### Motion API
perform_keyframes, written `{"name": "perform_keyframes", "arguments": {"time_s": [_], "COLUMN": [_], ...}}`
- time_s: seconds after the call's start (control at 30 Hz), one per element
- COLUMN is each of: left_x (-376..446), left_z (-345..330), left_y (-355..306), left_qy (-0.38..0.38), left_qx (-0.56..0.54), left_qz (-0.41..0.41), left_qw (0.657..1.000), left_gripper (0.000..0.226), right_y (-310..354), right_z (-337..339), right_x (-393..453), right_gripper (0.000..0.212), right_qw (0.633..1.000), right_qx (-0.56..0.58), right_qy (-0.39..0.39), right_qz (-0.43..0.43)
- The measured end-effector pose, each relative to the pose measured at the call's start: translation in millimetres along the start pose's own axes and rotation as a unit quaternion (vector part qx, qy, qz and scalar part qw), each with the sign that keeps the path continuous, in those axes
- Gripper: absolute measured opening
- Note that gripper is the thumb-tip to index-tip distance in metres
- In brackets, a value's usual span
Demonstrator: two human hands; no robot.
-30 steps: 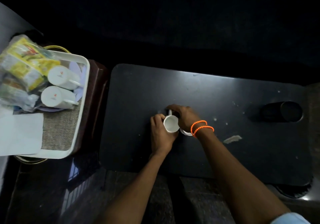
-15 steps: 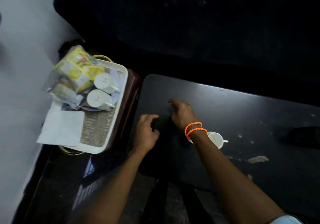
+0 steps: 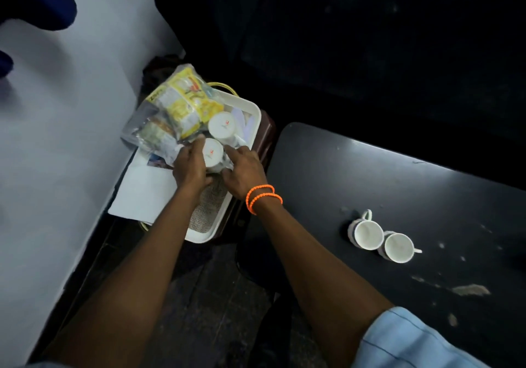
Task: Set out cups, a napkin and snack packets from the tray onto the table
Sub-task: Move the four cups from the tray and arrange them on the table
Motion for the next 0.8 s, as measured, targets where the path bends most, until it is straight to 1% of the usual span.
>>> {"name": "perform_keyframes", "arguments": {"time_s": [0.07, 0.1, 0.13, 0.2, 0.23, 0.3, 0.33, 0.37, 0.4, 0.43, 0.5, 0.57, 0.63, 0.7, 0.8], "left_x": [-1.1, -1.5, -1.5, -6.0, -10.5, -24.5, -33.3, -42.6, -51.7, -61.4, -76.5, -86.0, -90.7, -95.2, -108.5], "left_z": [2.8, 3.5, 3.7, 2.8, 1.8, -2.2, -5.6, -9.8, -14.8, -20.9, -32.0, -40.8, -46.5, -49.7, -62.4], "left_y": [-2.3, -2.2, -1.0, 2.7, 5.5, 10.4, 12.4, 14.5, 18.4, 23.5, 38.8, 56.6, 74.8, 90.1, 114.6], "left_qy": [0.018, 0.02, 0.026, 0.054, 0.071, 0.111, 0.143, 0.179, 0.214, 0.242, 0.279, 0.32, 0.369, 0.424, 0.481], "left_qx": [-0.009, -0.006, -0.015, -0.095, -0.15, -0.262, -0.304, -0.331, -0.345, -0.346, -0.316, -0.252, -0.175, -0.087, 0.04], "left_qz": [0.024, 0.023, 0.027, 0.055, 0.071, 0.092, 0.094, 0.092, 0.093, 0.096, 0.096, 0.084, 0.071, 0.053, 0.023], "left_qw": [1.0, 1.0, 0.999, 0.992, 0.984, 0.954, 0.937, 0.922, 0.909, 0.902, 0.902, 0.909, 0.91, 0.9, 0.875], "left_gripper": [0.073, 0.071, 0.063, 0.04, 0.036, 0.04, 0.038, 0.033, 0.03, 0.03, 0.042, 0.052, 0.053, 0.064, 0.079], "right_y": [-2.2, -3.8, -5.7, -9.3, -11.0, -16.6, -20.1, -24.8, -30.5, -37.4, -54.1, -74.5, -95.9, -117.3, -148.0], "right_z": [-4.4, -5.4, -5.7, -2.7, 0.8, 10.4, 16.4, 21.2, 24.5, 27.3, 31.4, 31.5, 27.3, 19.8, 3.8], "right_x": [-3.4, -6.3, -9.8, -19.3, -25.0, -38.1, -45.8, -53.0, -60.9, -69.7, -89.6, -112.0, -134.2, -155.3, -183.6], "right_gripper": [0.057, 0.055, 0.052, 0.048, 0.051, 0.061, 0.06, 0.057, 0.052, 0.046, 0.039, 0.039, 0.046, 0.058, 0.067], "right_qw": [0.999, 0.998, 0.996, 0.984, 0.973, 0.942, 0.922, 0.903, 0.888, 0.88, 0.873, 0.859, 0.848, 0.848, 0.835], "right_qx": [0.032, 0.057, 0.088, 0.167, 0.21, 0.305, 0.356, 0.401, 0.435, 0.452, 0.467, 0.486, 0.499, 0.489, 0.469], "right_qy": [-0.017, -0.025, -0.034, -0.066, -0.088, -0.114, -0.099, -0.069, -0.035, -0.015, -0.032, -0.072, -0.101, -0.135, -0.189], "right_qz": [-0.01, -0.01, -0.008, -0.01, -0.019, -0.077, -0.112, -0.138, -0.145, -0.142, -0.136, -0.143, -0.145, -0.153, -0.216]}}
Point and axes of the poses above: each hand's wrist, its own x-axis towards the middle knuckle, its own z-axis out of the back of the hand, y = z × x, the point moved 1 cm from there along x, towards the middle knuckle, and after that the axes turned 13 degrees about -x, right-handed, at the moved point
